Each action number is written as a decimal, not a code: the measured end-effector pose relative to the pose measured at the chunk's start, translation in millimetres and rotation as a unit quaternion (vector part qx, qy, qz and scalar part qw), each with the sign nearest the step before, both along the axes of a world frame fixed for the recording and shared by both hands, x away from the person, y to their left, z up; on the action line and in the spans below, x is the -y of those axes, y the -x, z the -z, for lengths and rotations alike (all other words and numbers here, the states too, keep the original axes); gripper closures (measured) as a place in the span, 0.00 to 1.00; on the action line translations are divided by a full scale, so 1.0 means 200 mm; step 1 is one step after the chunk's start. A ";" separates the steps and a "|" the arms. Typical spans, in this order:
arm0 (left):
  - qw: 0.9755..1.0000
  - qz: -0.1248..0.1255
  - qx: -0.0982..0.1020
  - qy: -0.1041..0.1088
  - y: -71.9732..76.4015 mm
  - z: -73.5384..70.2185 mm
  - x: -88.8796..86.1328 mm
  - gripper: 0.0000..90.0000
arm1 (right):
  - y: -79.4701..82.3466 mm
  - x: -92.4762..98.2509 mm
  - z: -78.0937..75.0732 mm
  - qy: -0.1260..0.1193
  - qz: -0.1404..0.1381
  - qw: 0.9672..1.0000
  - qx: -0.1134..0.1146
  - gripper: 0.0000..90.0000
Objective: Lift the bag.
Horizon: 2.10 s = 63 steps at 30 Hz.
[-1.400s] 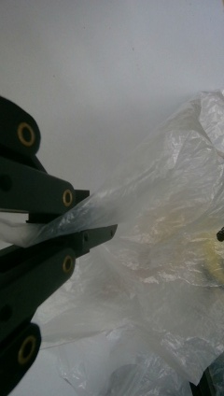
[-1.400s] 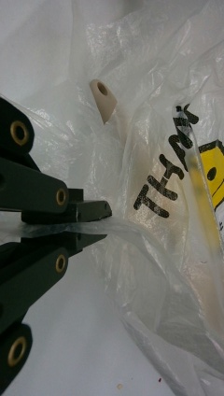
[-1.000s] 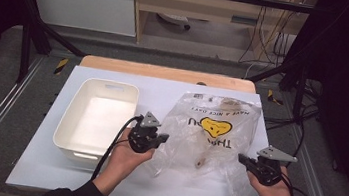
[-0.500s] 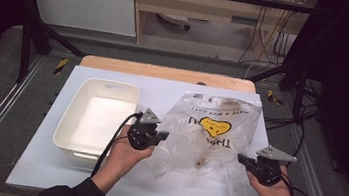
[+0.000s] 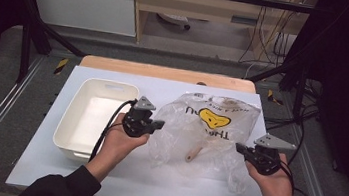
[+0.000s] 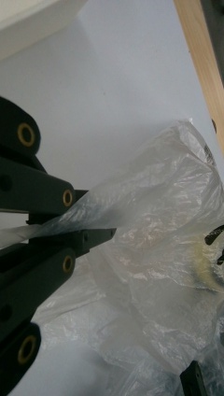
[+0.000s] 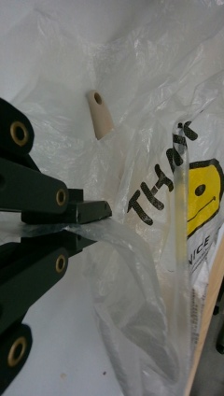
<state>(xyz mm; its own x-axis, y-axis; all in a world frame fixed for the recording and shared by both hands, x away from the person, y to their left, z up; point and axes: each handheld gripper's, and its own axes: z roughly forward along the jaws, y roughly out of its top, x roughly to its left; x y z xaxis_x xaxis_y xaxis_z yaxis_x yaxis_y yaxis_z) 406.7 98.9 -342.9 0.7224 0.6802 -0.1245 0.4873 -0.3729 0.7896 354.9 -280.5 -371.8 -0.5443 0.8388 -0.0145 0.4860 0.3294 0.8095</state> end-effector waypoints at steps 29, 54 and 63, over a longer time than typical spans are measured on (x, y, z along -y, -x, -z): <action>0.999 -0.029 0.027 -0.010 -0.27 -0.36 -0.18 1.00 | -0.31 0.02 -0.42 0.035 -0.004 0.999 0.034 1.00; 0.995 -0.093 0.045 0.011 -0.52 -0.54 -0.29 1.00 | -0.59 0.00 -0.64 0.012 0.014 0.999 0.040 1.00; 0.991 -0.110 0.073 0.026 -0.60 -0.62 -0.31 1.00 | -0.68 -0.03 -0.71 0.009 0.031 0.998 0.056 1.00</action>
<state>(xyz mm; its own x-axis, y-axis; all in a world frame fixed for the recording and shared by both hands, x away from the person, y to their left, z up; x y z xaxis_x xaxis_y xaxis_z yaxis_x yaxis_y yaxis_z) 527.5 161.1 -218.7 0.5708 0.8183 -0.0675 0.4308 -0.2284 0.8731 491.9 -274.5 -229.3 -0.4851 0.8701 -0.0875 0.4120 0.3157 0.8547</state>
